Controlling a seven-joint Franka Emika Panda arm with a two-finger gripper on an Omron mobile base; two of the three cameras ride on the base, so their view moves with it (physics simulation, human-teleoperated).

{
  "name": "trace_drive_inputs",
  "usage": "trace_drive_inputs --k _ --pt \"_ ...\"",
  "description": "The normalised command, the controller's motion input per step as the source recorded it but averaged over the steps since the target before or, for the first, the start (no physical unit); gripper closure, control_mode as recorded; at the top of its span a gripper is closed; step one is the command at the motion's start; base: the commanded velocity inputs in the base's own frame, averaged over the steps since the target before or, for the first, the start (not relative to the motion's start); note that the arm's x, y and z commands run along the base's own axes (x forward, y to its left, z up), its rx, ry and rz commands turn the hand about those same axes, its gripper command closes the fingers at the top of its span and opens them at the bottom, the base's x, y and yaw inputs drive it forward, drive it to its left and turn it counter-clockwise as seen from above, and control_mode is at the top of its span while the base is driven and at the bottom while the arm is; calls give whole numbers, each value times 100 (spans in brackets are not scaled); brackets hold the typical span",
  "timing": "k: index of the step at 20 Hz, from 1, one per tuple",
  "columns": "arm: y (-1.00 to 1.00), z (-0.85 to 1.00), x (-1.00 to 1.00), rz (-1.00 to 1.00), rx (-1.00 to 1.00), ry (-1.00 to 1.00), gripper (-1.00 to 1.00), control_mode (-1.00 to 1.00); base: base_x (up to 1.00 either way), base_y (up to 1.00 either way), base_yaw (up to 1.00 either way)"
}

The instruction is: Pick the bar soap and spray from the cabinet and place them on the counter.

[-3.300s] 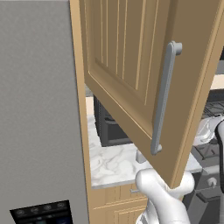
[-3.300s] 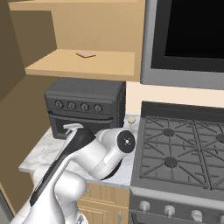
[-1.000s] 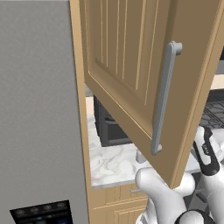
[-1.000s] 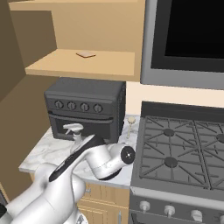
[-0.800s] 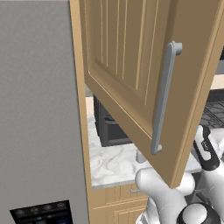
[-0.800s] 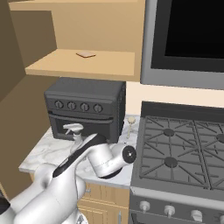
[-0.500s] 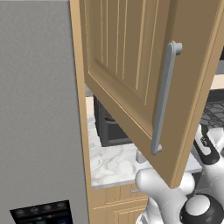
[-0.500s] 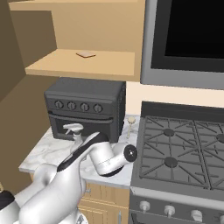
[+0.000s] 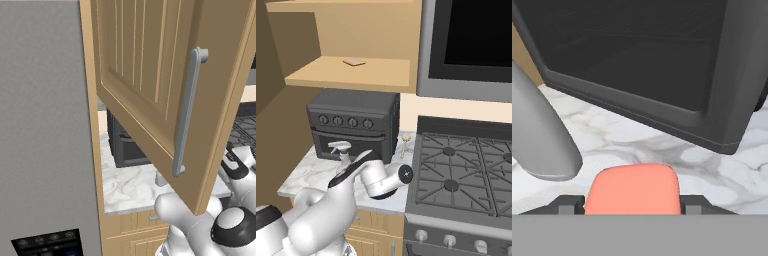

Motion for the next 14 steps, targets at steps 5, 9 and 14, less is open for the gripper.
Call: trace_drive_inputs --k 5,9,14 --pt "0 -18 14 0 0 2 100 -100 0 0 0" --pt "0 -14 14 0 0 1 100 -100 0 0 0" --pt "0 -16 14 0 0 1 100 -100 0 0 0"
